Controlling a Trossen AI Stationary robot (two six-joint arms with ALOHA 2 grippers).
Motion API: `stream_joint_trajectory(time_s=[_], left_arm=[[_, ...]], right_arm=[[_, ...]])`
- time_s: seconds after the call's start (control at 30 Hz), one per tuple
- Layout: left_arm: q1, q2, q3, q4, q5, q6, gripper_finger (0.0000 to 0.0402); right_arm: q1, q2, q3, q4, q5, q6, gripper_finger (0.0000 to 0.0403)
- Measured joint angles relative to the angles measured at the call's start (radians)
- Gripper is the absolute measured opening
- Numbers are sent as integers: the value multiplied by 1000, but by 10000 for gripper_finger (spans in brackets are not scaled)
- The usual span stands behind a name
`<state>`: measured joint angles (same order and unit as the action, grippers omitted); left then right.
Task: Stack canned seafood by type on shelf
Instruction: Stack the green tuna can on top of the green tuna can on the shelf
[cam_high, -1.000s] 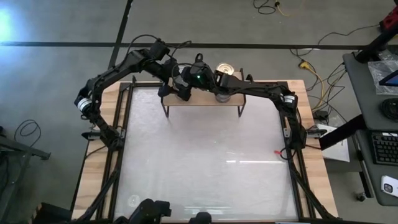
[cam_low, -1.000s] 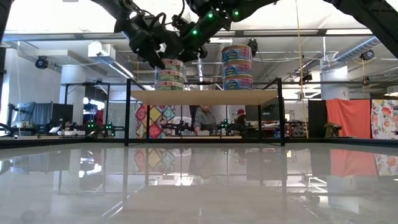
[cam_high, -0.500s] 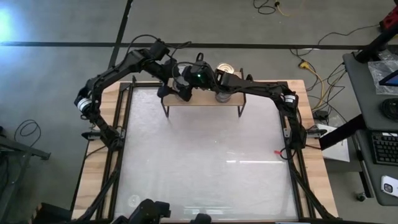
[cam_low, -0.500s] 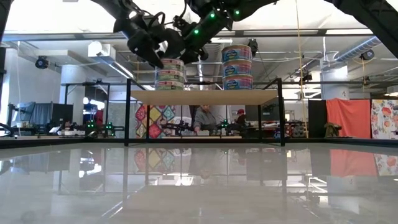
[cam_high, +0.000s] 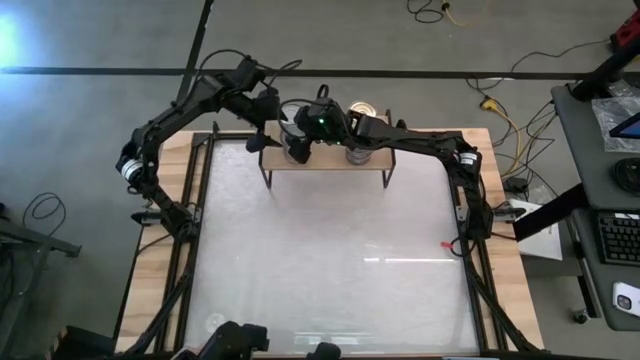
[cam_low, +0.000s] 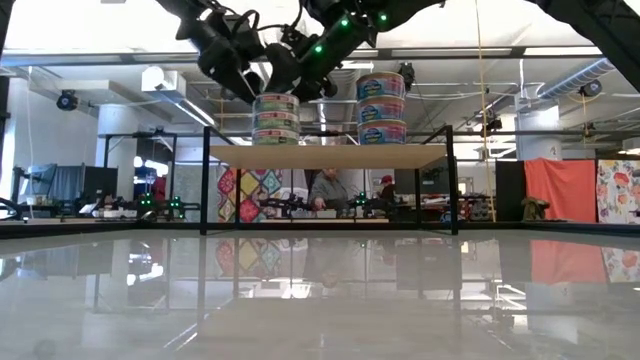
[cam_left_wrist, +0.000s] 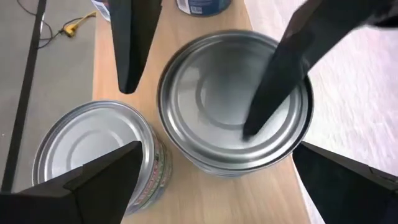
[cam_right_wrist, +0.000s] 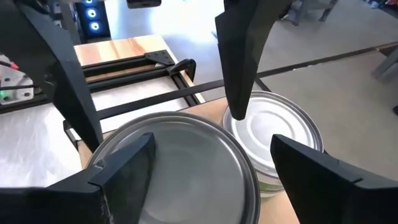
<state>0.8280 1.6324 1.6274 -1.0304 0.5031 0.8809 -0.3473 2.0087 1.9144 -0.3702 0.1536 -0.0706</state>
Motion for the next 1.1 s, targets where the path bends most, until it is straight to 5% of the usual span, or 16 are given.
stream_joint_trajectory(time_s=[0.4,0.5,0.7,1.1], left_arm=[[0,-89,67,-147,195,38,398],[0,-121,62,-147,196,-12,398],[-1,-125,42,-139,189,-129,398],[-1,-119,8,-126,116,-210,398]], right_arm=[[3,-12,90,-31,3,-78,320],[3,-35,120,-71,16,-104,316],[0,-41,160,-227,206,-157,317],[-13,-41,150,-287,214,-127,318]])
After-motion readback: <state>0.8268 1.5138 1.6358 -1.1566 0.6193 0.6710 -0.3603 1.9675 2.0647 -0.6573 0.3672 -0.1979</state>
